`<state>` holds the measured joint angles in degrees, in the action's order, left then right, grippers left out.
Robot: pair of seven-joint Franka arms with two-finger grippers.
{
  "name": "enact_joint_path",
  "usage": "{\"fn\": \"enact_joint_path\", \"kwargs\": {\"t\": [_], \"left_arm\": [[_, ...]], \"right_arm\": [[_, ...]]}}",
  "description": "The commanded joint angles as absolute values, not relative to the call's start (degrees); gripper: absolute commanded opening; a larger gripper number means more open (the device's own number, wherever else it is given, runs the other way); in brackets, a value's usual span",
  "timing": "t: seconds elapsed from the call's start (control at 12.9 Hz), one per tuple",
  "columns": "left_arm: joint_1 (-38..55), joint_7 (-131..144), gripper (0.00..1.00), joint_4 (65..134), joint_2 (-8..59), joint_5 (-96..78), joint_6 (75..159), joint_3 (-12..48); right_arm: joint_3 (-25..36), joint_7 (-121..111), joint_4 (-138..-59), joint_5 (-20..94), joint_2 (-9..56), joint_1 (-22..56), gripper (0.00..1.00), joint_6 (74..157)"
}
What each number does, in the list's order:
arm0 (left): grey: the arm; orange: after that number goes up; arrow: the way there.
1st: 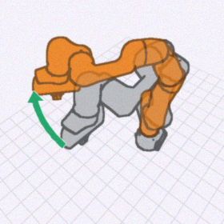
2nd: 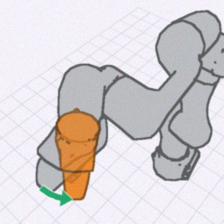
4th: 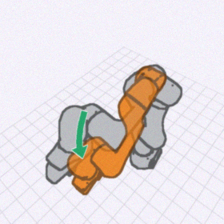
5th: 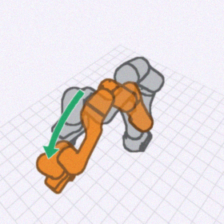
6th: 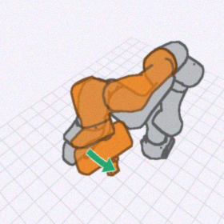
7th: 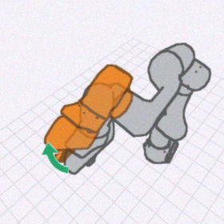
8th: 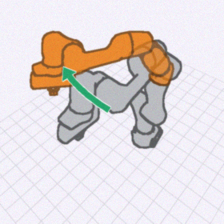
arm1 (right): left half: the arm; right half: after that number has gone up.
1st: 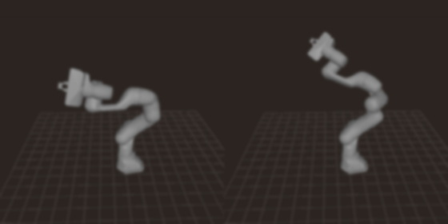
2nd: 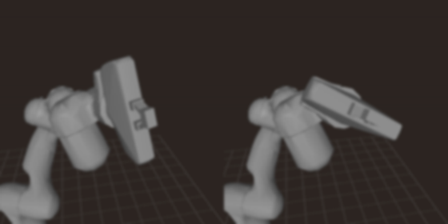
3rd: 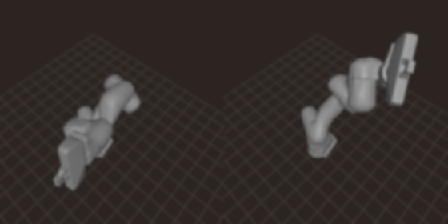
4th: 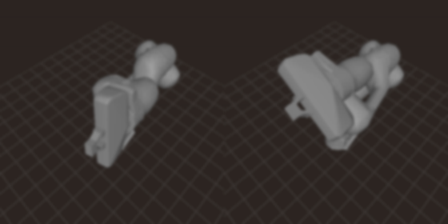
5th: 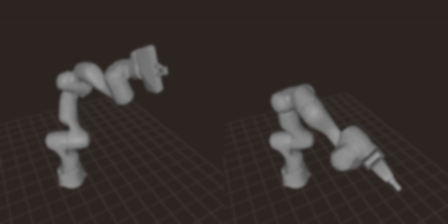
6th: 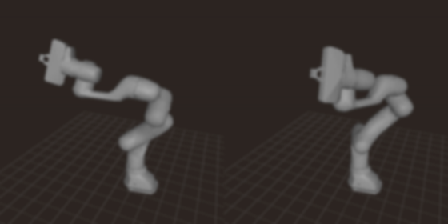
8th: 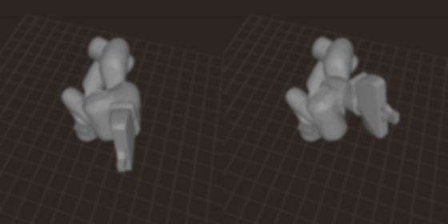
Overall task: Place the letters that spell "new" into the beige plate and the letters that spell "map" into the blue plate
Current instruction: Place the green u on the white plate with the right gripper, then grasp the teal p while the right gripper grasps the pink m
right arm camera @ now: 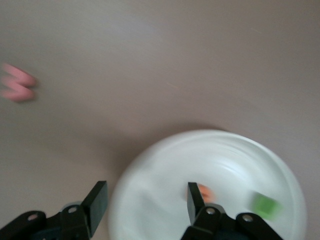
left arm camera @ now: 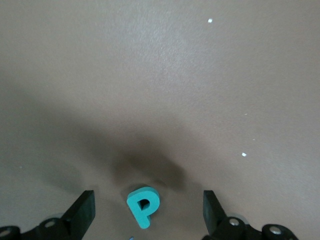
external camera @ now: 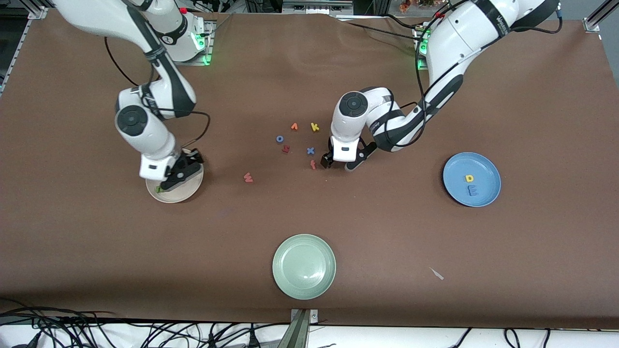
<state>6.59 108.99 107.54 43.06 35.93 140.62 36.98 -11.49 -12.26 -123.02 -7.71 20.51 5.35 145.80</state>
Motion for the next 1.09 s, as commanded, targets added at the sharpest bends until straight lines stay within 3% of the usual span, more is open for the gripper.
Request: {"fn": "enact_joint_path", "kwargs": {"t": [0.0, 0.31, 0.54, 0.7, 1.01], "left_arm": [[9.32, 111.80, 0.80, 105.21, 44.30, 36.91, 139.66, 35.24], [9.23, 111.71, 0.46, 105.12, 44.30, 36.83, 138.60, 35.24], [9.32, 111.62, 0.24, 105.20, 44.30, 36.91, 137.81, 35.24], [9.32, 111.01, 0.03, 105.12, 44.21, 37.00, 136.24, 35.24], [8.79, 103.75, 0.00, 100.65, 44.03, 34.13, 126.25, 35.42]], "right_arm": [[-16.60, -4.51, -115.96, -6.59, 25.56, 5.36, 0.73, 145.20], [-17.14, 1.74, -110.83, -7.12, 31.28, 6.85, 0.73, 145.72], [-16.27, 9.11, -108.46, -8.26, 34.80, 12.46, 0.73, 148.71], [-14.33, 12.47, -108.63, -8.35, 34.98, 15.63, 0.73, 148.71], [-12.66, 12.40, -109.07, -10.45, 34.98, 16.26, 0.73, 148.80]]}}
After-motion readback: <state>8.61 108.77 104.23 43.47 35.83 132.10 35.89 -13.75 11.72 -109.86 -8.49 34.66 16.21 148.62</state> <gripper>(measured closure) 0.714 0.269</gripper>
